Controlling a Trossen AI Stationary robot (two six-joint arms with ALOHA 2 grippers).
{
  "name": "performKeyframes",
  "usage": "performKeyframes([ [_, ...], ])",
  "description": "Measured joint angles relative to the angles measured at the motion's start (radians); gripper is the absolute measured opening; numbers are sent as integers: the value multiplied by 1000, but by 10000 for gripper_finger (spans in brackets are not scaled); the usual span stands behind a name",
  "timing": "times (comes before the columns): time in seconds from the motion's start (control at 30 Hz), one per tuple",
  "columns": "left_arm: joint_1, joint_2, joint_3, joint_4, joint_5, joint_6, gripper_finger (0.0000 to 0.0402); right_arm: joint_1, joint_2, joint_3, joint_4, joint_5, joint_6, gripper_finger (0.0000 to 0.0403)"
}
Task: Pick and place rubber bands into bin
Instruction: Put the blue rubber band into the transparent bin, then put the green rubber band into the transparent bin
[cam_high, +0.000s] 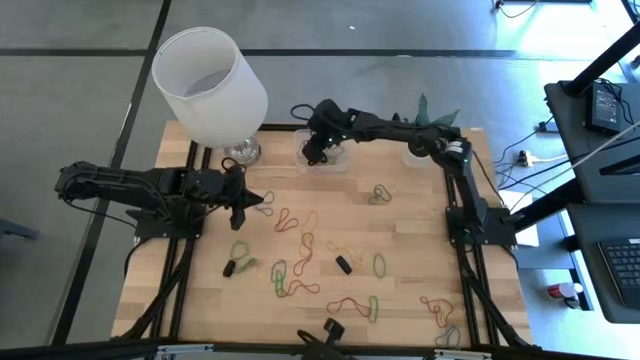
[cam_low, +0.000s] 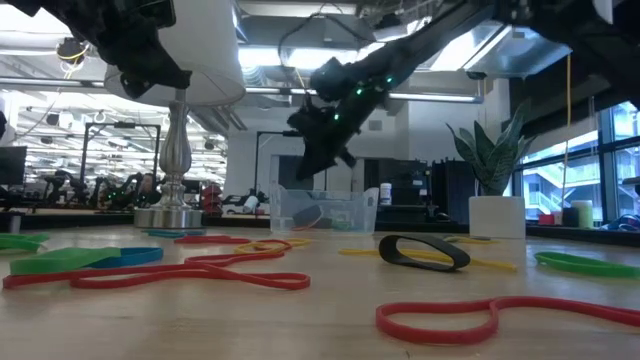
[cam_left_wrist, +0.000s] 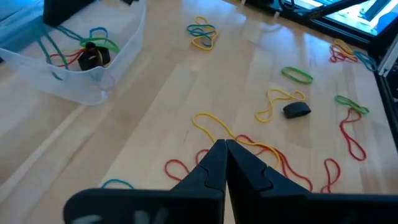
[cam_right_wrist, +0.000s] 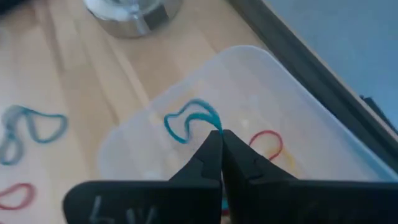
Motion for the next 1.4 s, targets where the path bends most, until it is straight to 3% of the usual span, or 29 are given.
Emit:
performKeyframes([
  [0.27,0,0,0,0,-20,0,1,1,83,30,9,2,-50,5],
  [0.6,0,0,0,0,-75,1,1,1,92,31,-20,10,-74,10],
  [1.07,0,0,0,0,-75,3,4,-4,79,31,-57,10,-16,119],
  [1.4,-1,0,0,0,-74,21,4,-1,-30,26,-220,18,60,118],
])
